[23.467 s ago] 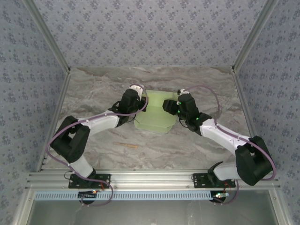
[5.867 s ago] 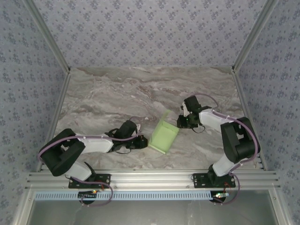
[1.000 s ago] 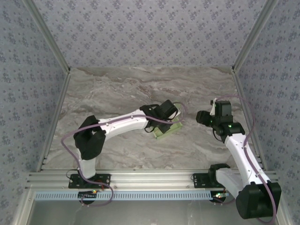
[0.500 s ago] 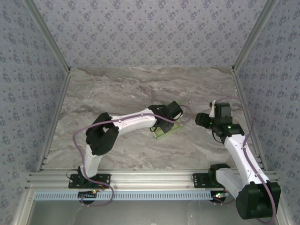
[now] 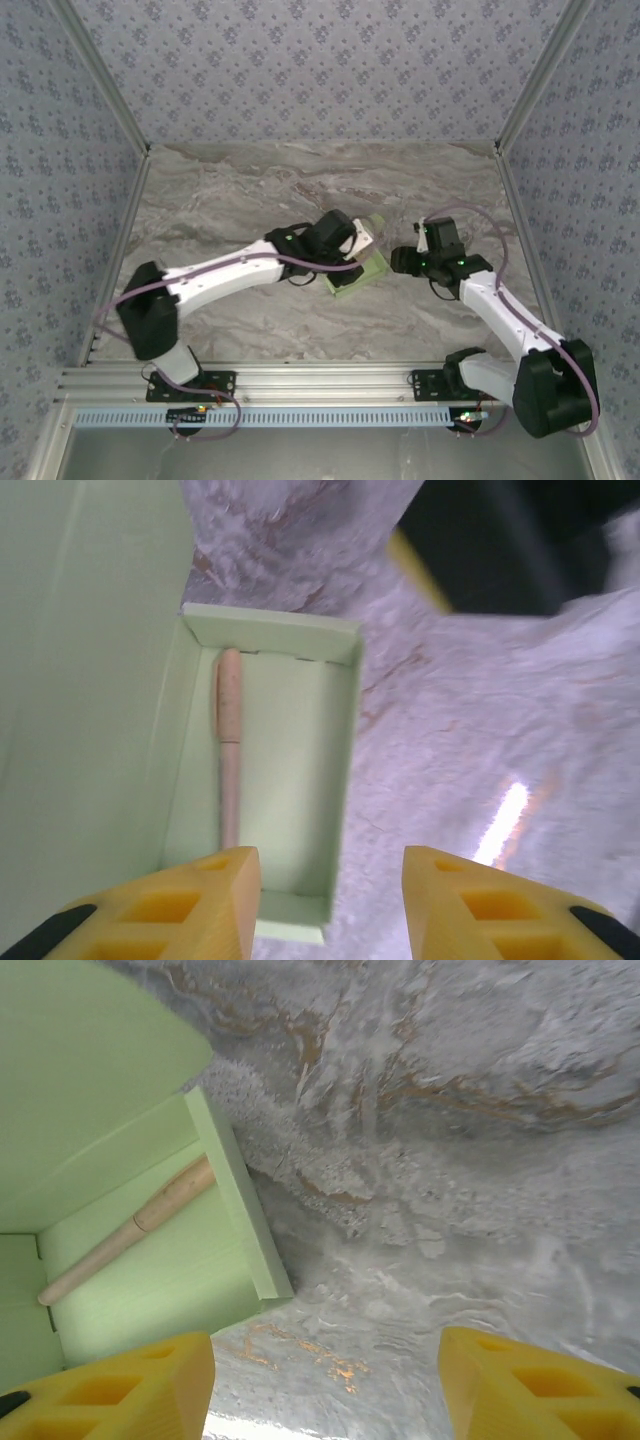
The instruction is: Fold the paper box
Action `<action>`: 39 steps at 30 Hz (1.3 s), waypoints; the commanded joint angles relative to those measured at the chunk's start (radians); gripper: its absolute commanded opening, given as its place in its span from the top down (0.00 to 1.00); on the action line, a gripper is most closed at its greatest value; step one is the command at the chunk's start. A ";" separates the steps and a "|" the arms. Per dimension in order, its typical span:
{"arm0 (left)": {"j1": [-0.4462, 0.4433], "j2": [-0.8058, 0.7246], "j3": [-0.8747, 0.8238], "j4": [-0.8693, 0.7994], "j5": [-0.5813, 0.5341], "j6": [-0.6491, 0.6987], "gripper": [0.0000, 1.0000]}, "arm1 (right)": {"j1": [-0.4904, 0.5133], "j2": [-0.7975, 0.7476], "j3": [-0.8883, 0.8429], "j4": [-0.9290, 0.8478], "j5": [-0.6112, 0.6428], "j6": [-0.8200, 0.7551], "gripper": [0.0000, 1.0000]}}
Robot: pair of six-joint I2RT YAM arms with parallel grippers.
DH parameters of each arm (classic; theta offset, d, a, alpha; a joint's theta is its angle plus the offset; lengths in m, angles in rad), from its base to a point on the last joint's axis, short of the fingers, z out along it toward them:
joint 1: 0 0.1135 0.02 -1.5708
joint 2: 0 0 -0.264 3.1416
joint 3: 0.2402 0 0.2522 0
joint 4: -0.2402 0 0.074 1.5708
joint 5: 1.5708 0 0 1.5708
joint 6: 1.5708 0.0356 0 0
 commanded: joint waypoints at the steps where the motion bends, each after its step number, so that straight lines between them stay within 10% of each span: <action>1: 0.044 -0.094 -0.092 0.115 0.165 -0.085 0.57 | 0.028 0.032 -0.015 0.089 0.042 0.028 0.37; 25: 0.355 -0.545 -0.411 0.071 0.305 -0.365 0.49 | -0.039 0.092 -0.018 0.207 -0.107 -0.025 0.29; 39: 0.484 -0.479 -0.556 0.210 0.315 -0.438 0.47 | 0.070 0.317 -0.025 0.427 -0.128 0.038 0.39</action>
